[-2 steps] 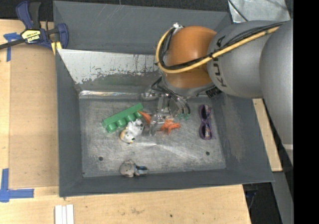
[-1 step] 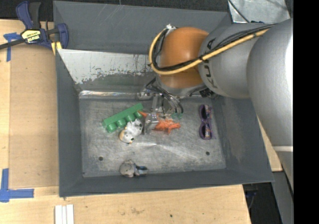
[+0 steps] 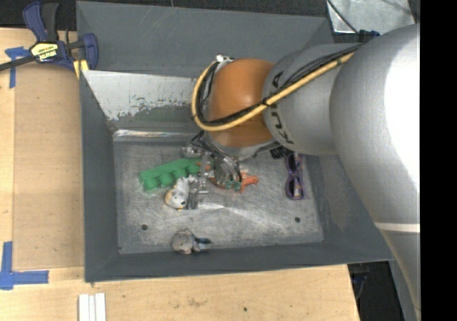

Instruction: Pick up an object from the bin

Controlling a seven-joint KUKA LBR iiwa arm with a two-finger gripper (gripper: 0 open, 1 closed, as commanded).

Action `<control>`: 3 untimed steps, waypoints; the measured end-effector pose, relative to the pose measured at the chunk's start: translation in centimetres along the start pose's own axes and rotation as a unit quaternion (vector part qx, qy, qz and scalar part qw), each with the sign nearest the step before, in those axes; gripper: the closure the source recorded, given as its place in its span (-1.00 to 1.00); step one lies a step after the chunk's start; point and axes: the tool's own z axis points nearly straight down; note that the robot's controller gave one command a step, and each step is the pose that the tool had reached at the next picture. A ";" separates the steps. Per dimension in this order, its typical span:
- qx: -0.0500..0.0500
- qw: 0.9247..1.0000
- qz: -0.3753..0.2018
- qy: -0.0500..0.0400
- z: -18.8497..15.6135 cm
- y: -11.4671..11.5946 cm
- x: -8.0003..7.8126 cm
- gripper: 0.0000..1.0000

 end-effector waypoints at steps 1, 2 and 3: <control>-0.003 1.000 -0.022 -0.005 0.1 -0.9 1.7 -1.00; 0.000 0.999 0.051 0.000 -1.2 -4.5 -2.7 1.00; 0.000 0.999 0.051 0.000 -1.2 -4.5 -2.7 -1.00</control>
Offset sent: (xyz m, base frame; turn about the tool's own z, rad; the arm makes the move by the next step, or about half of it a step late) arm 0.0256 -0.0443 0.0117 0.1012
